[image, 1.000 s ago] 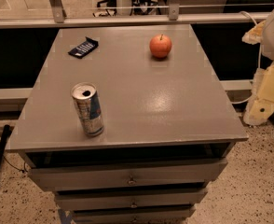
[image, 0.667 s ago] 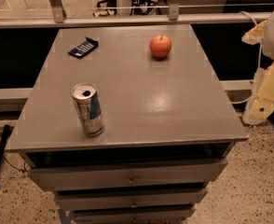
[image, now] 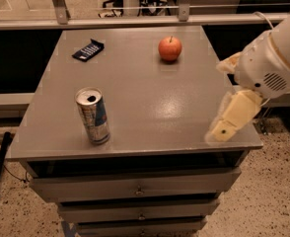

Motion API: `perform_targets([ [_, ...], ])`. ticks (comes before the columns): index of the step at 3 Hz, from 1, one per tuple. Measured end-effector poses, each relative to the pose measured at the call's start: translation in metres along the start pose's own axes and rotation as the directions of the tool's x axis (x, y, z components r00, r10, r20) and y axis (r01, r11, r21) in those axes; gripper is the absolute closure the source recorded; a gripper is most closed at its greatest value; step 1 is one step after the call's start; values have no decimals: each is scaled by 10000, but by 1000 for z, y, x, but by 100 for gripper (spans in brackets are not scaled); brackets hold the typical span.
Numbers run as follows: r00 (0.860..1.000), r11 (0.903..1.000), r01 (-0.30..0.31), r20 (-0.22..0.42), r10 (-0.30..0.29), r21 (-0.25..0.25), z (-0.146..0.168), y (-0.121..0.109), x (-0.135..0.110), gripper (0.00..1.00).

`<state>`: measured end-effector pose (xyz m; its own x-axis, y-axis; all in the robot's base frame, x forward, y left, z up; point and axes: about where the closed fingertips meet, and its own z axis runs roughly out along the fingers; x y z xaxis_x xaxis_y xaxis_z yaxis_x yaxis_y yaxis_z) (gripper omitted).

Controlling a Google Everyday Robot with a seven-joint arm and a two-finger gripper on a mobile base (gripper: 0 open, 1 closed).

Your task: Knock redbull can over

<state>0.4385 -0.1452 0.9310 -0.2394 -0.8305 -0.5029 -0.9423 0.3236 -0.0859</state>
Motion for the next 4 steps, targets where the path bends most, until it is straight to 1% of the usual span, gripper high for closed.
perform_targets([
  [1, 9841, 9976, -53, 1767, 175, -690, 30, 20, -49, 0],
  [2, 9761, 9969, -64, 2160, 232, -781, 28, 25, -63, 0],
  [3, 9761, 9969, -63, 2160, 231, -780, 28, 25, -63, 0],
  [4, 9739, 9960, 394, 2261, -204, -799, 34, 32, -69, 0],
])
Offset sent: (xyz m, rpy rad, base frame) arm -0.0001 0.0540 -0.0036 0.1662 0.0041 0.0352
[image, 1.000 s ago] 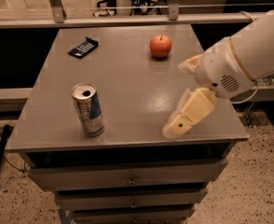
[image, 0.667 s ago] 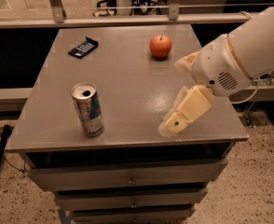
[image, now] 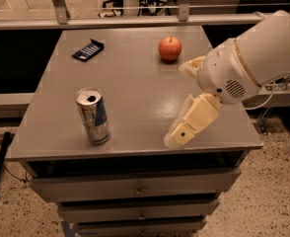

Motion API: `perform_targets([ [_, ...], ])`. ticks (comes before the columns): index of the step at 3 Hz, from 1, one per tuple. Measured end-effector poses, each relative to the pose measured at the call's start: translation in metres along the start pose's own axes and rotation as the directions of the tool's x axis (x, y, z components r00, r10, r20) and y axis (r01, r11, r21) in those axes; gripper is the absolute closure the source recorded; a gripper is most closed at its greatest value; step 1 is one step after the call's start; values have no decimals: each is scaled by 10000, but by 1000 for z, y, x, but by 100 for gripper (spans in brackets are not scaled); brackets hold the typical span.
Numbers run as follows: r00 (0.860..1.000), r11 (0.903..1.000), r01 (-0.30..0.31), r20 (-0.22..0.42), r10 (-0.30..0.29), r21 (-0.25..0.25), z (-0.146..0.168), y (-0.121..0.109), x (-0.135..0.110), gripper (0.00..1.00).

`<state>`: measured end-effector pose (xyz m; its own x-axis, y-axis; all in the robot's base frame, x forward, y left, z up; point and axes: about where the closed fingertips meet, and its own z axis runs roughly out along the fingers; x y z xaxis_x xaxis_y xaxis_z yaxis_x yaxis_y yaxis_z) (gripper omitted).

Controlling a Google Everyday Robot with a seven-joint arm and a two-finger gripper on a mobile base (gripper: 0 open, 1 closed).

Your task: Knock redbull can over

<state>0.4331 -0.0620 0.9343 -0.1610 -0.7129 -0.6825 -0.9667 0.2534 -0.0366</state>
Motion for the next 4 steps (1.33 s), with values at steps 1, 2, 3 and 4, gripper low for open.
perform_targets([
  [1, 9957, 9969, 677, 662, -650, -408, 33, 9, -9, 0],
  [2, 9770, 9870, 1387, 1743, -1229, -814, 74, 15, -25, 0],
  [3, 9489, 9755, 1901, 2758, -1536, -1110, 107, 22, -41, 0],
  [4, 9193, 9699, 1988, 3697, -1349, -1403, 135, 28, -53, 0],
])
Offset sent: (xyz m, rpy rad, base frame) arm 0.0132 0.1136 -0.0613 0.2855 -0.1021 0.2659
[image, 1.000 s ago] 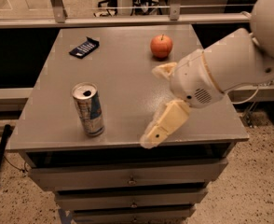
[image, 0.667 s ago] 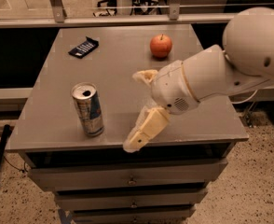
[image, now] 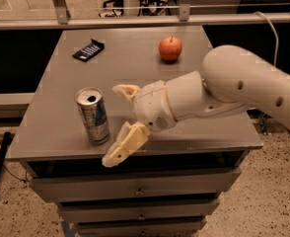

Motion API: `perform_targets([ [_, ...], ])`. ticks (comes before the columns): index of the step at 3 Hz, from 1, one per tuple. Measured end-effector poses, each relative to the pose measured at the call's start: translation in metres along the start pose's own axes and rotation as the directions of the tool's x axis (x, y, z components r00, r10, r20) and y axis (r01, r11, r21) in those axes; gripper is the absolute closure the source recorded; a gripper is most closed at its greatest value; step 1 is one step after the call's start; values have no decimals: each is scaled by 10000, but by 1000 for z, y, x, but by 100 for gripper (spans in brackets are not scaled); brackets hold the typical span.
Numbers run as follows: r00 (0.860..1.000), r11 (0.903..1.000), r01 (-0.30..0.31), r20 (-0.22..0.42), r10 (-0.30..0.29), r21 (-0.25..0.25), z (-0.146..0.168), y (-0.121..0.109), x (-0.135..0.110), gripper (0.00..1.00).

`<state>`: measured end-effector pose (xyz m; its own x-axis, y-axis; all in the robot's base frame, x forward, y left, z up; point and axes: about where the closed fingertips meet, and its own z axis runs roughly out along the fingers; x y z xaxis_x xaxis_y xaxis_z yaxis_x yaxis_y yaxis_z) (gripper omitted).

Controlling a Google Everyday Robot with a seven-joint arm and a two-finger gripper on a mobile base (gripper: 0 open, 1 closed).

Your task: Knock redbull can over

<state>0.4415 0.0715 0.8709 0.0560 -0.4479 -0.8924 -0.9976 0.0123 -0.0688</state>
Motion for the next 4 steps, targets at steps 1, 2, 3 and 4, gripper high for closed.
perform_targets([
  [1, 9939, 9994, -296, 1061, 314, -185, 25, -1, -3, 0],
  [2, 9836, 9989, -394, 1750, 434, -262, 39, -5, -10, 16],
  [3, 9748, 9985, -536, 2162, 545, -99, 41, -11, -11, 40],
  [4, 9699, 9975, -702, 2344, 659, 102, 40, -16, -9, 63],
])
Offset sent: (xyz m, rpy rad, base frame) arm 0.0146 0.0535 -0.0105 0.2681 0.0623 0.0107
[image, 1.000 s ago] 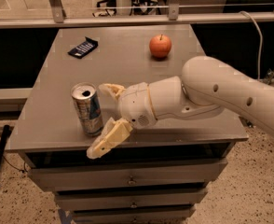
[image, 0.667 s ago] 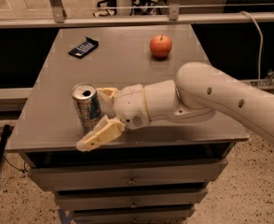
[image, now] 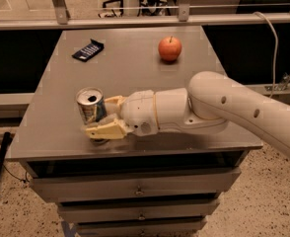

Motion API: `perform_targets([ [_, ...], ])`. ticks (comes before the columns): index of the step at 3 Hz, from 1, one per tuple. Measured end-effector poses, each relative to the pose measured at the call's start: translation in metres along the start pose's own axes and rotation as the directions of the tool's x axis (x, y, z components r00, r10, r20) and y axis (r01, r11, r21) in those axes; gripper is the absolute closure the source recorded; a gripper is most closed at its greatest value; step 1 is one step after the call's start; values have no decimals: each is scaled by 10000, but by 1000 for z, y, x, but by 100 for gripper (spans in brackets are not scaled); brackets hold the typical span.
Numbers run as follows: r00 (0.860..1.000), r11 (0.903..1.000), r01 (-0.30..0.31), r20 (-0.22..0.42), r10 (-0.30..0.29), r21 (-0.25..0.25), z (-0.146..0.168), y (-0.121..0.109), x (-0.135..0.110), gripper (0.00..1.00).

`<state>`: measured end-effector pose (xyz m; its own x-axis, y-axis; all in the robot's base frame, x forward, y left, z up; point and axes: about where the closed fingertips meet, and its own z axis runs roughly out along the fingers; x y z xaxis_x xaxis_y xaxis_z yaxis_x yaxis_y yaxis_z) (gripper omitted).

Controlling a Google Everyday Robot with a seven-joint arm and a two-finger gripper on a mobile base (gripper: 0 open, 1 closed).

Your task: Knock redbull can over

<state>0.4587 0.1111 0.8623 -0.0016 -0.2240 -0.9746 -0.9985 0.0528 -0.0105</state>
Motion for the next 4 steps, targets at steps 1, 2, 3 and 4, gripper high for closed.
perform_targets([
  [1, 10000, 9992, 78, -31, -76, 396, -10, -11, -5, 87],
  [2, 9985, 9946, 516, -239, -497, 897, -30, -29, -21, 100],
  [3, 9881, 9837, 1335, -929, -1226, 1207, -54, -49, -49, 100],
  [4, 9602, 9773, 1913, -2240, -1672, 906, -70, -62, -64, 100],
])
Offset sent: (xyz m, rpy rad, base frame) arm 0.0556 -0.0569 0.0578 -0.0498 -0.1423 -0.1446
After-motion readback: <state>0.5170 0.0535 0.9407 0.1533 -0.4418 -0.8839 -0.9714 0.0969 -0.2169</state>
